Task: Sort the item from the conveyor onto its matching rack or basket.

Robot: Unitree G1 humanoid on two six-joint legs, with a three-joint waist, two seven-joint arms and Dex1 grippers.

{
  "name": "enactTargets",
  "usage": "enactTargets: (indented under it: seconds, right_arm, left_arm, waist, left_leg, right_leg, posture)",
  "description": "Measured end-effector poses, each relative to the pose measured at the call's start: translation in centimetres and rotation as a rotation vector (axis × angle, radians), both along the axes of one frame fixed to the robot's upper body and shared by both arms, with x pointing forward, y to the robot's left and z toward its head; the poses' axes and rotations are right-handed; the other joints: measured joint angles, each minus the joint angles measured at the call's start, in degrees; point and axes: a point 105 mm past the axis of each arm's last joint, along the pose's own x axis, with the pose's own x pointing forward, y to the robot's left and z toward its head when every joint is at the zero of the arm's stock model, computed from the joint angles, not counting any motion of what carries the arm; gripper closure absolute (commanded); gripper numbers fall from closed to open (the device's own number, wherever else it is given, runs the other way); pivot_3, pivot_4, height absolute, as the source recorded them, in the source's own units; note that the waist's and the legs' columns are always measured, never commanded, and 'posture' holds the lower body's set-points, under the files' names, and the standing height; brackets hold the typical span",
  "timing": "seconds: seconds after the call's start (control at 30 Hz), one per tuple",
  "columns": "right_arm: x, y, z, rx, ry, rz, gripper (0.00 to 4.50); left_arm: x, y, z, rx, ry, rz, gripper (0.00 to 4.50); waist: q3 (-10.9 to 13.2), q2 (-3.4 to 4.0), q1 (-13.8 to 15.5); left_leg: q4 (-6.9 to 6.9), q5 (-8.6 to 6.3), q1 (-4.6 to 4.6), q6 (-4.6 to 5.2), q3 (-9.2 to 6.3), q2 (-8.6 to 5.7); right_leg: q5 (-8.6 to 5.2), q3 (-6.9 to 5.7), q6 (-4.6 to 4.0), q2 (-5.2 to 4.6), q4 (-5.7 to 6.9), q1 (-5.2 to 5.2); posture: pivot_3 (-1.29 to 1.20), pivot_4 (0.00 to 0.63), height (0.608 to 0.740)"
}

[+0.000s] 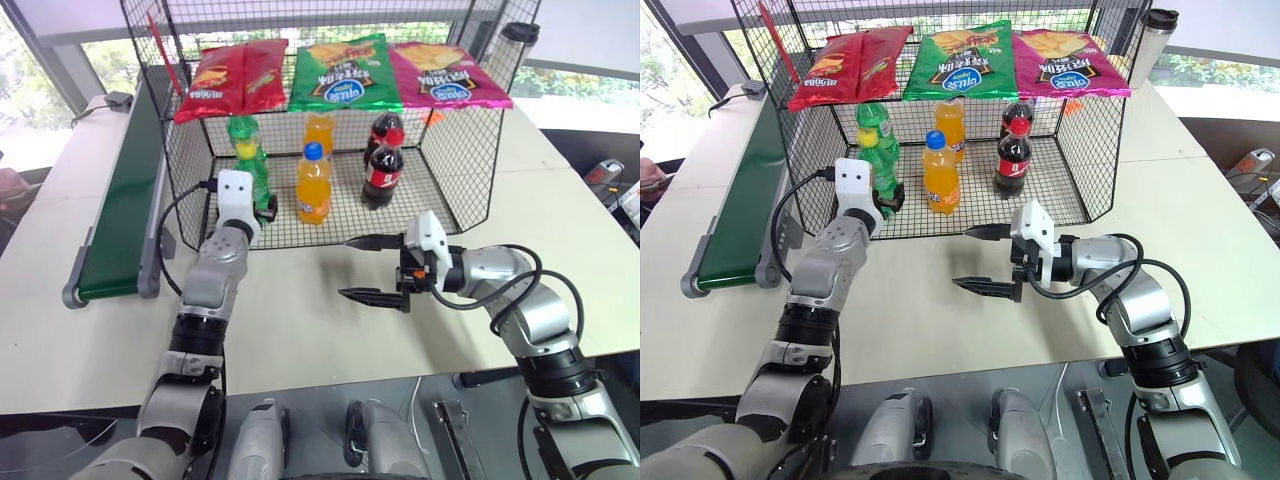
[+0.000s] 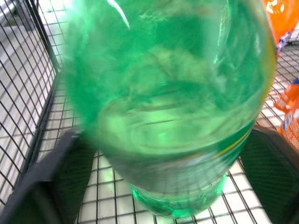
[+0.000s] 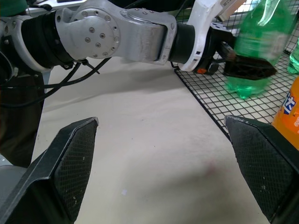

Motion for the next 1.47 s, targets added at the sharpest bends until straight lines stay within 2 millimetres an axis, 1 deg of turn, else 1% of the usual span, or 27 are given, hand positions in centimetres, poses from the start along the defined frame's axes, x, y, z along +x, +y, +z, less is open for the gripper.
enactTargets:
  seconds: [0.17, 0.33, 0.5, 0.53, 0.67, 0.8, 0.97, 1.1, 1.17, 1.23, 1.47]
  right_arm:
    - [0.0, 0.0, 0.0, 0.0, 0.002, -0.002, 0.0]
    - [0.0, 0.0, 0.0, -0.001, 0.005, -0.004, 0.0]
    - [0.0, 0.2, 0.0, 0.001, 0.004, -0.002, 0.0]
    - [0.0, 0.2, 0.0, 0.002, 0.004, 0.0, 0.0]
    - [-0.1, 0.3, -0.1, 0.002, 0.007, 0.004, 0.0]
    - [-0.1, 0.4, -0.1, 0.005, 0.005, 0.008, 0.0]
    - [-0.2, 0.5, -0.2, 0.006, 0.002, 0.013, 0.0]
    - [-0.3, 0.4, -0.5, 0.004, 0.0, 0.013, 0.0]
    - [-0.2, 0.3, -0.7, 0.003, 0.004, 0.009, 0.0]
    - [-0.2, 0.2, -0.7, 0.001, 0.004, 0.006, 0.0]
    - [0.3, -0.3, -1.4, -0.006, 0.014, -0.008, 0.0]
  left_arm:
    - [-0.2, 0.0, 0.0, -0.004, -0.004, -0.003, 0.04]
    - [-1.9, 0.6, 0.2, 0.011, -0.003, -0.011, 0.04]
    - [-4.8, 1.4, 1.1, 0.054, -0.016, -0.039, 0.04]
    - [-5.7, 1.5, 1.1, 0.061, -0.011, -0.046, 0.04]
    - [-7.7, 2.1, 0.6, 0.087, 0.024, -0.049, 0.04]
    - [-9.5, 2.9, 0.6, 0.101, 0.037, -0.032, 0.04]
    - [-12.0, 3.1, -0.2, 0.097, 0.082, -0.045, 0.04]
    - [-14.5, 3.4, -1.5, 0.081, 0.141, -0.055, 0.04]
    - [-15.3, 3.4, -2.1, 0.075, 0.164, -0.066, 0.04]
    - [-15.7, 3.5, -2.5, 0.069, 0.183, -0.075, 0.04]
    - [-16.2, 3.5, -2.6, 0.06, 0.178, -0.082, 0.04]
  waist:
    - [0.0, 0.0, -0.04]
    - [0.0, 0.0, -0.14]
    - [0.0, 0.01, -0.17]
    - [0.0, 0.01, -0.17]
    - [0.0, 0.01, -0.05]
    - [0.0, 0.01, -0.09]
    - [-0.01, 0.01, -0.09]
    - [0.0, 0.01, -0.1]
    - [0.0, 0.01, -0.01]
    - [-0.01, 0.01, 0.02]
    - [-0.01, 0.02, -0.07]
  left_leg:
    - [0.0, 0.0, 0.01, -0.01, 0.0, 0.0]
    - [0.0, 0.01, 0.02, -0.01, -0.02, 0.02]
    - [0.0, 0.01, 0.04, -0.01, -0.02, 0.02]
    - [0.0, 0.01, 0.04, -0.01, -0.03, 0.02]
    - [0.0, 0.01, 0.04, -0.02, -0.04, 0.02]
    - [-0.01, 0.01, 0.05, -0.02, -0.05, 0.02]
    - [0.0, 0.01, 0.05, -0.02, -0.04, 0.02]
    - [0.0, 0.01, 0.06, -0.02, -0.05, 0.02]
    - [0.0, 0.01, 0.07, -0.02, -0.07, 0.02]
    - [0.0, 0.01, 0.08, -0.02, -0.06, 0.02]
    - [0.01, 0.01, 0.08, -0.02, -0.04, 0.01]
  right_leg:
    - [0.01, 0.0, 0.02, 0.0, 0.0, 0.01]
    - [0.01, 0.0, 0.02, 0.01, 0.03, 0.0]
    - [0.01, 0.01, 0.01, 0.0, 0.03, 0.01]
    - [0.01, 0.02, 0.01, 0.0, 0.03, 0.01]
    - [0.0, 0.02, 0.0, -0.01, 0.03, 0.01]
    - [0.0, 0.02, 0.0, 0.0, 0.03, 0.01]
    - [0.0, 0.04, 0.0, -0.01, 0.02, 0.01]
    - [-0.03, 0.04, -0.05, 0.0, 0.03, 0.01]
    - [-0.09, 0.04, -0.16, 0.0, 0.03, 0.01]
    - [-0.12, 0.04, -0.23, 0.0, 0.03, 0.02]
    - [-0.1, 0.07, -0.2, 0.0, 0.03, 0.01]
  posture:
    - [0.0, 0.15, 0.74]
    - [0.0, 0.15, 0.74]
    - [0.0, 0.15, 0.74]
    - [0.0, 0.15, 0.74]
    - [0.0, 0.15, 0.74]
    - [0.0, 0.15, 0.74]
    - [0.0, 0.15, 0.74]
    - [0.0, 0.15, 0.74]
    - [0.0, 0.15, 0.74]
    - [0.0, 0.15, 0.74]
    - [0.0, 0.15, 0.74]
